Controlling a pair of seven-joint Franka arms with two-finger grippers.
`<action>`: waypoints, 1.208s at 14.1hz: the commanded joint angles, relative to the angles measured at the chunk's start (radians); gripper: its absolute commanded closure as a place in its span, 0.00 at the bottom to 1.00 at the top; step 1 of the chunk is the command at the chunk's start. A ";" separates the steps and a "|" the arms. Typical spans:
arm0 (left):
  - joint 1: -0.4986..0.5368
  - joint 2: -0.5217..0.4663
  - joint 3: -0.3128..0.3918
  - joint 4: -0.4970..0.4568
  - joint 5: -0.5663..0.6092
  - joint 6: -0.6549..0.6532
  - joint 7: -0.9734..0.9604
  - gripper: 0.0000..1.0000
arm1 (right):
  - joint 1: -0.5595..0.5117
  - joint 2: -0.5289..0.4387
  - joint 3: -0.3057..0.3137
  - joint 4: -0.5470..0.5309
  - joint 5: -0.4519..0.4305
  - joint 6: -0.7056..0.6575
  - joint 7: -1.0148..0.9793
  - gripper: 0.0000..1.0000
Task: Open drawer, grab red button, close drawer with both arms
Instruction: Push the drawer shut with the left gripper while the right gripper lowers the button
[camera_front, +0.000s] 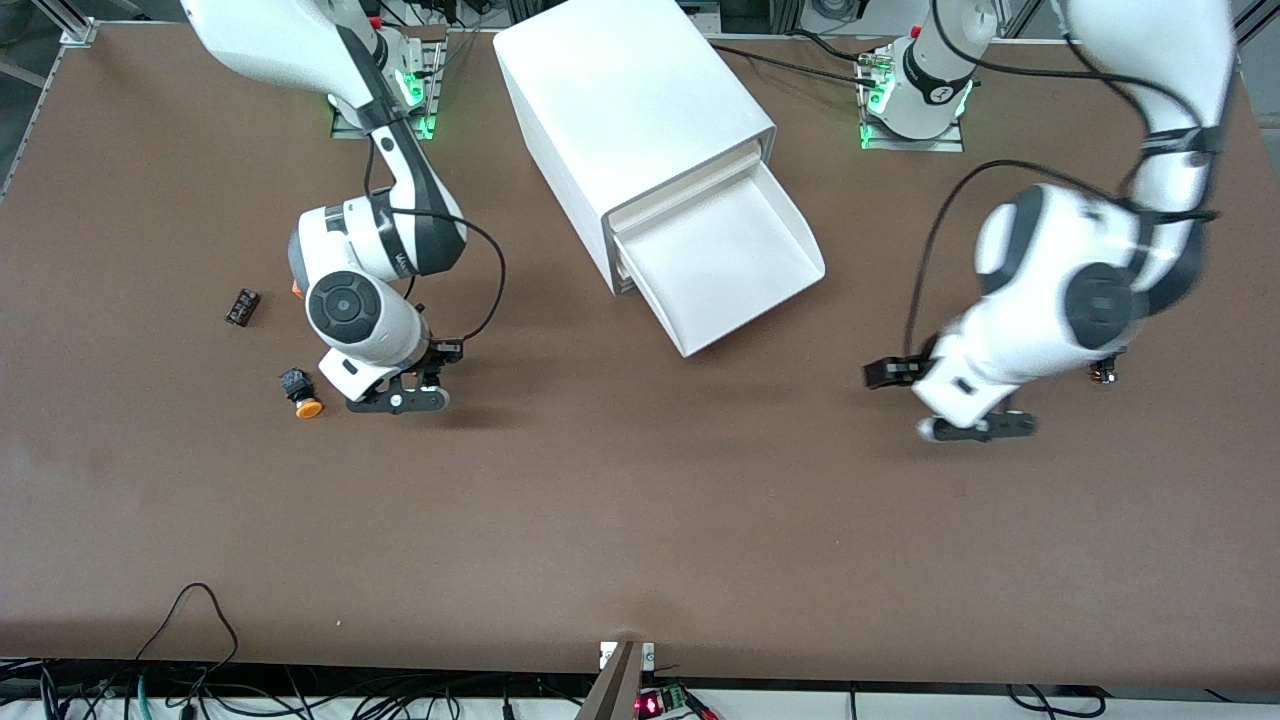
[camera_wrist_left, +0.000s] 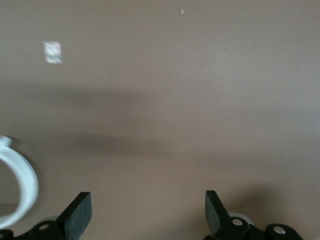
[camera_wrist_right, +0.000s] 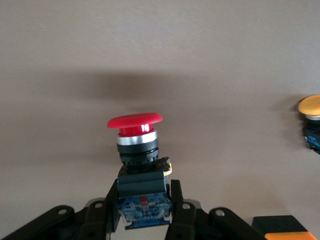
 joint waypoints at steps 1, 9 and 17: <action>-0.081 -0.029 0.016 -0.201 0.044 0.248 -0.212 0.00 | -0.042 -0.055 0.010 -0.067 -0.004 0.019 -0.038 0.85; -0.239 -0.079 -0.023 -0.324 0.030 0.195 -0.358 0.00 | -0.178 -0.026 0.013 -0.190 -0.006 0.221 -0.288 0.85; -0.236 -0.088 -0.210 -0.363 0.029 0.119 -0.466 0.00 | -0.179 -0.003 0.021 -0.215 0.012 0.335 -0.264 0.00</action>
